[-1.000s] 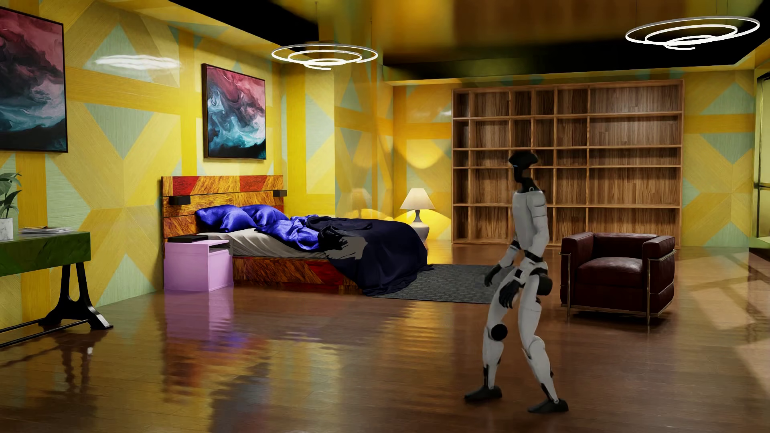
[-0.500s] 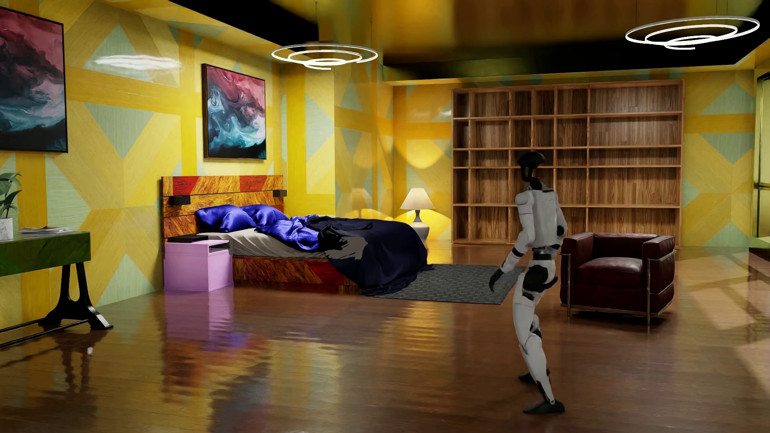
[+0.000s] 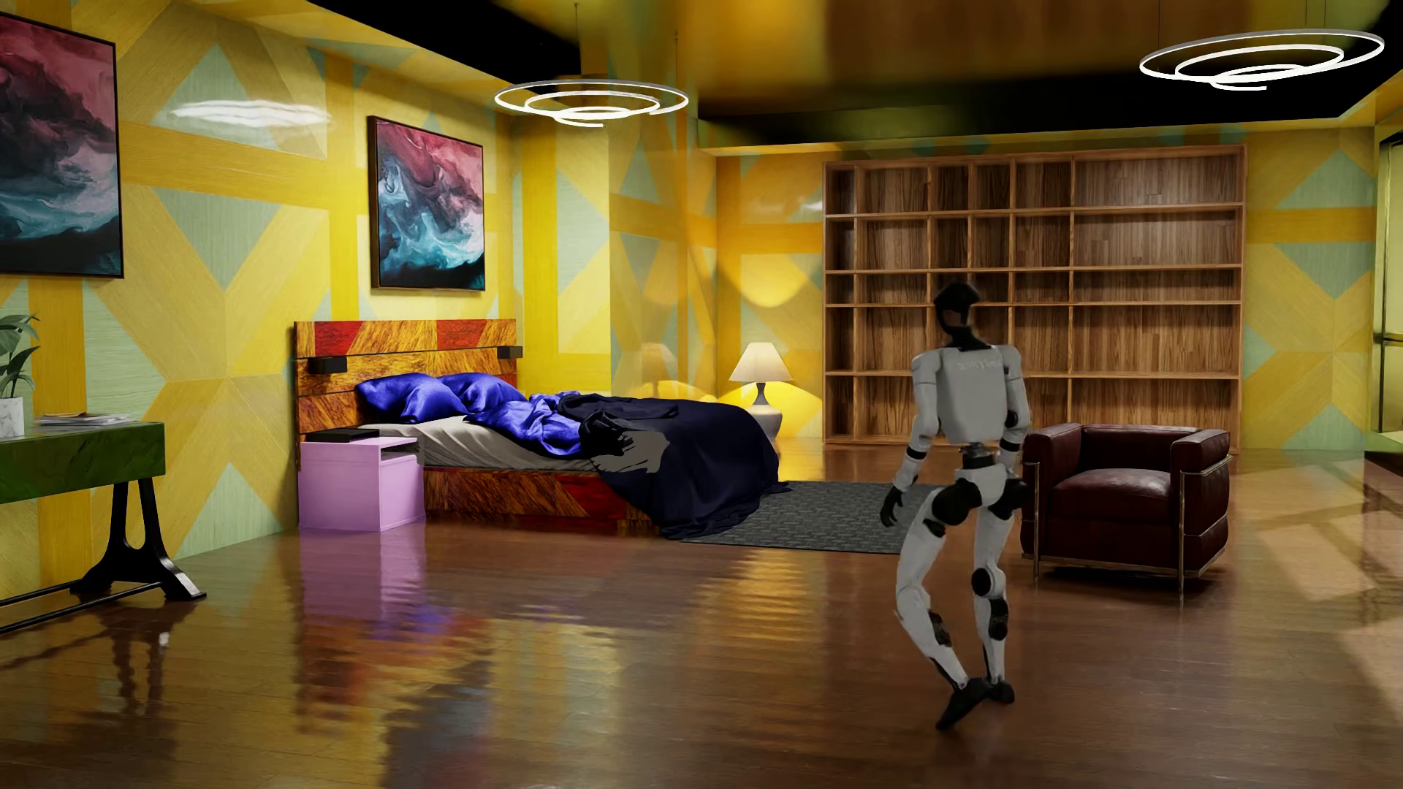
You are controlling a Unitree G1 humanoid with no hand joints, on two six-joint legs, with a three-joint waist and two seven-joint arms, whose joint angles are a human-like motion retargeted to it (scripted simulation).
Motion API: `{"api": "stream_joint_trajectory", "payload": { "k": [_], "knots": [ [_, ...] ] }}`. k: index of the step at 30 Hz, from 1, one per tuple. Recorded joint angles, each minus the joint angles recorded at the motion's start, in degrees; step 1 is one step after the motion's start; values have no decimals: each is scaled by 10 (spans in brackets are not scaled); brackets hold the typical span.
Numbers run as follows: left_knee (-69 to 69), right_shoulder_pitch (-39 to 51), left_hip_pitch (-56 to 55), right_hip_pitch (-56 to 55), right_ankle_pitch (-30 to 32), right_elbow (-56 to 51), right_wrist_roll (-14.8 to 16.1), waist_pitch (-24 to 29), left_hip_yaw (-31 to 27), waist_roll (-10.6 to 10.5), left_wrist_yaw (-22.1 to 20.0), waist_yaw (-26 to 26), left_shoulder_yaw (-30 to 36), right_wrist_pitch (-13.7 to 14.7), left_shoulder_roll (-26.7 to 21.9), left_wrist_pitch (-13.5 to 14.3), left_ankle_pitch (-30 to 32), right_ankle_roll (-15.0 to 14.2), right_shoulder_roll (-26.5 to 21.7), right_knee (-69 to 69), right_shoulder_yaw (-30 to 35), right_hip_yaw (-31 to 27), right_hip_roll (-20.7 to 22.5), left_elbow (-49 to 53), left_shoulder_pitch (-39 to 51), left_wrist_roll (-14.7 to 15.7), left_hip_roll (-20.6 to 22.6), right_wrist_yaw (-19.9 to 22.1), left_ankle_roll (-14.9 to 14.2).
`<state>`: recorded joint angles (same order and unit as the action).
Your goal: Go to the bed
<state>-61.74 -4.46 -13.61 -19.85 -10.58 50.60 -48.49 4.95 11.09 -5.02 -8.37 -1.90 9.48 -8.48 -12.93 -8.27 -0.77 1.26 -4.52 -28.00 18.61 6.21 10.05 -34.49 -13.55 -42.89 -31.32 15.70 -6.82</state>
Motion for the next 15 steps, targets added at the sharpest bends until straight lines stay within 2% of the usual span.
{"api": "stream_joint_trajectory", "payload": {
  "k": [1, 2, 3, 5, 6, 7, 8, 9, 10, 11, 13, 15],
  "knots": [
    [-33, 20, -35, 17, -6, 3, -9, 3, -18, -6, -6, 5, -13, 13, 6, 1, -7, 1, -4, 8, 11, -13, 17, 12, -18, 5, 3, 6, 10],
    [-53, 37, -71, 33, -12, -4, -8, 6, -30, -12, -8, 11, -21, 25, 11, 2, -29, 2, -6, 13, 13, -25, 33, 23, -35, 7, 10, 15, 35],
    [-57, 52, -105, 47, -20, -20, 0, 8, -42, -17, -5, 17, -26, 35, 15, 4, -55, 3, -4, 14, 8, -38, 46, 36, -53, 6, 27, 26, 38],
    [-24, 67, -173, 81, -33, -73, 19, 11, -68, -22, 1, 28, -25, 59, 24, 7, -85, 4, -2, 21, -6, -60, 60, 45, -78, 2, 95, 51, 30],
    [21, 72, -199, 100, -36, -104, 24, 10, -72, -21, 3, 31, -24, 68, 30, 8, -92, 4, -2, 31, -11, -69, 61, 48, -90, 3, 129, 59, 12],
    [83, 76, -218, 120, -34, -135, 29, 8, -62, -20, 5, 34, -25, 78, 38, 9, -82, 6, 0, 45, -15, -75, 58, 51, -102, 6, 150, 65, 0],
    [160, 79, -229, 140, -30, -163, 36, 4, -42, -18, 8, 38, -25, 86, 45, 10, -66, 7, 3, 62, -18, -80, 55, 51, -112, 10, 165, 67, 8],
    [251, 81, -232, 161, -27, -184, 42, -2, -23, -15, 12, 43, -24, 93, 50, 9, -53, 9, 6, 80, -18, -86, 51, 48, -118, 11, 183, 64, 14],
    [353, 86, -228, 182, -24, -196, 48, -8, -12, -11, 20, 49, -21, 96, 52, 8, -32, 10, 8, 99, -15, -94, 46, 41, -120, 7, 205, 56, -3],
    [456, 92, -218, 205, -21, -197, 52, -14, -26, -6, 31, 55, -18, 95, 52, 7, -14, 10, 10, 118, -6, -105, 40, 32, -121, -1, 235, 44, -10],
    [513, 111, -215, 252, -25, -159, 48, -24, -72, 5, 43, 68, -36, 90, 58, -3, -25, 9, 11, 128, 30, -127, 37, 16, -124, -16, 269, 13, -46],
    [446, 126, -217, 296, -14, -80, 23, -33, -76, 18, 32, 75, -72, 72, 80, -20, 46, 7, 4, 124, 67, -142, 27, -8, -117, -16, 288, -27, 24]
  ]
}}
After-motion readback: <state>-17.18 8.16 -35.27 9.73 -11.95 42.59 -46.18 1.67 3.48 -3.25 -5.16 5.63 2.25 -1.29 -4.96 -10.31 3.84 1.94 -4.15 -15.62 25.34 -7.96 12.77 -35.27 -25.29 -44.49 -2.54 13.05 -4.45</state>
